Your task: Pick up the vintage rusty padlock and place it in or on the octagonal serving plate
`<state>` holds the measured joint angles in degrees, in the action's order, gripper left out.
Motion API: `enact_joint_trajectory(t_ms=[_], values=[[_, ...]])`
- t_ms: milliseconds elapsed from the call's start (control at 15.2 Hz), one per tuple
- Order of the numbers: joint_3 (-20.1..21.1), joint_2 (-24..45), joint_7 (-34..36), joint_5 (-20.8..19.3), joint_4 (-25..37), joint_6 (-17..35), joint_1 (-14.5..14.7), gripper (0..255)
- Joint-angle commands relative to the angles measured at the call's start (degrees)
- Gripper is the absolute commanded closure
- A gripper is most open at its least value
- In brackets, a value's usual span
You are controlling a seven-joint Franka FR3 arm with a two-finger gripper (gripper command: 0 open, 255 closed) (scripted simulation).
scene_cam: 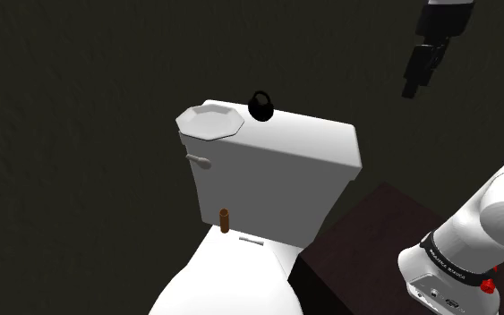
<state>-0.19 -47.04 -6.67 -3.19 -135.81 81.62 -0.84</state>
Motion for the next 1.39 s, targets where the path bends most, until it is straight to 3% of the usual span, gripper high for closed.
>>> enact_joint_trajectory(t_ms=[0, 660, 1320], values=[[0.00, 0.00, 0.00, 0.00, 0.00, 0.00, 0.00, 0], [5.31, 15.18, 7.50, 4.31, 1.79, 17.34, 1.62, 0], [9.93, 33.78, 14.68, 4.37, 11.21, 30.63, 2.41, 0]])
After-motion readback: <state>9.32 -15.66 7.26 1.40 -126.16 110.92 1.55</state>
